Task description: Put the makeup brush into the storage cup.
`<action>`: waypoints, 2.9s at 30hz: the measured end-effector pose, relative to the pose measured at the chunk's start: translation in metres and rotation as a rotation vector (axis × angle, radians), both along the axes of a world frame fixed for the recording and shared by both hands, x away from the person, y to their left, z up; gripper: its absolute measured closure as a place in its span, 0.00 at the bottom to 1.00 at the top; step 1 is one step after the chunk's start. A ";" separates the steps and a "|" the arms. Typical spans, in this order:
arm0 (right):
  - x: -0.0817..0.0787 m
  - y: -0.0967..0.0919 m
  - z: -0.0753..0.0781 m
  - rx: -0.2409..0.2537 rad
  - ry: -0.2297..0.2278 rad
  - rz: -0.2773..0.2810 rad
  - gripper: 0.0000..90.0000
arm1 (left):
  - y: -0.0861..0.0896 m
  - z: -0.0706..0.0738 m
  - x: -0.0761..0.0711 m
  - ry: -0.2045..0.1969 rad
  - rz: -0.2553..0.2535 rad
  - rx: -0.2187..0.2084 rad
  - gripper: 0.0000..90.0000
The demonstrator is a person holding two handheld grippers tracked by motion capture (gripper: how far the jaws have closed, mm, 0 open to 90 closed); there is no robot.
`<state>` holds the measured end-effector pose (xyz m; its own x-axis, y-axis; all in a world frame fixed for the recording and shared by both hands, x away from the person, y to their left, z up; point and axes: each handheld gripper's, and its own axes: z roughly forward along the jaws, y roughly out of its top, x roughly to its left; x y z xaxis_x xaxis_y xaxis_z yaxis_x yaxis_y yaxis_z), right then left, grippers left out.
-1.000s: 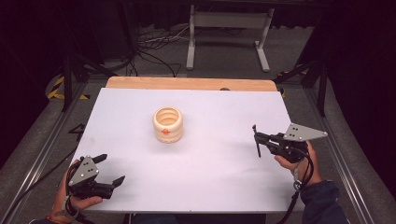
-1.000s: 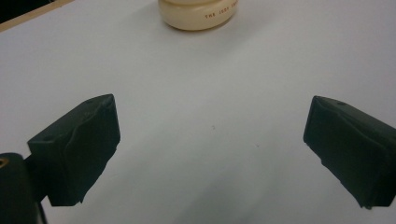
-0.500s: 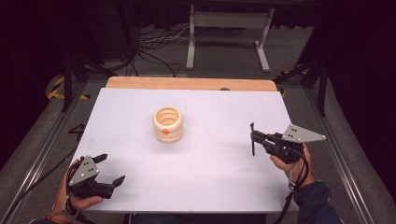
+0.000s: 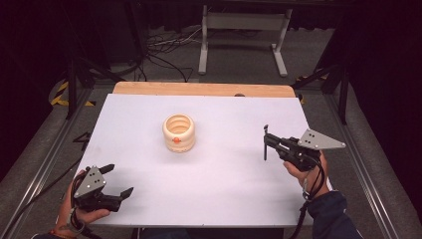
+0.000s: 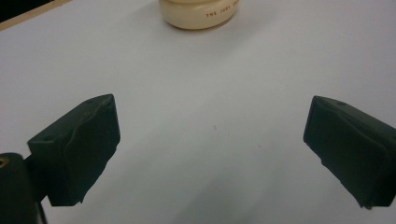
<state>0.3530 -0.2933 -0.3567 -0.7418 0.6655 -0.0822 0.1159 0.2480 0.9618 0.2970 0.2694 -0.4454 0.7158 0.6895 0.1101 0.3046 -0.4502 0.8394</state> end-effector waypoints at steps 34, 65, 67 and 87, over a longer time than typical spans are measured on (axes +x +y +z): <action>0.032 0.074 0.036 0.058 -0.107 0.041 0.94 | 0.004 0.004 -0.003 -0.043 0.001 -0.040 0.04; 0.064 0.112 0.042 0.100 -0.118 0.040 0.94 | 0.010 0.006 0.002 -0.081 0.055 -0.102 0.04; 0.068 0.114 0.043 0.104 -0.116 0.039 0.94 | 0.010 0.007 0.002 -0.085 0.057 -0.106 0.04; 0.089 0.158 0.044 0.170 -0.111 0.063 0.94 | 0.008 0.008 0.001 -0.098 0.064 -0.131 0.04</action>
<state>0.4420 -0.1353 -0.3126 -0.7748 0.6297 -0.0563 -0.0040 0.0841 0.9964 0.2984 0.2772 -0.4378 0.6603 0.7464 0.0835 0.2425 -0.3172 0.9168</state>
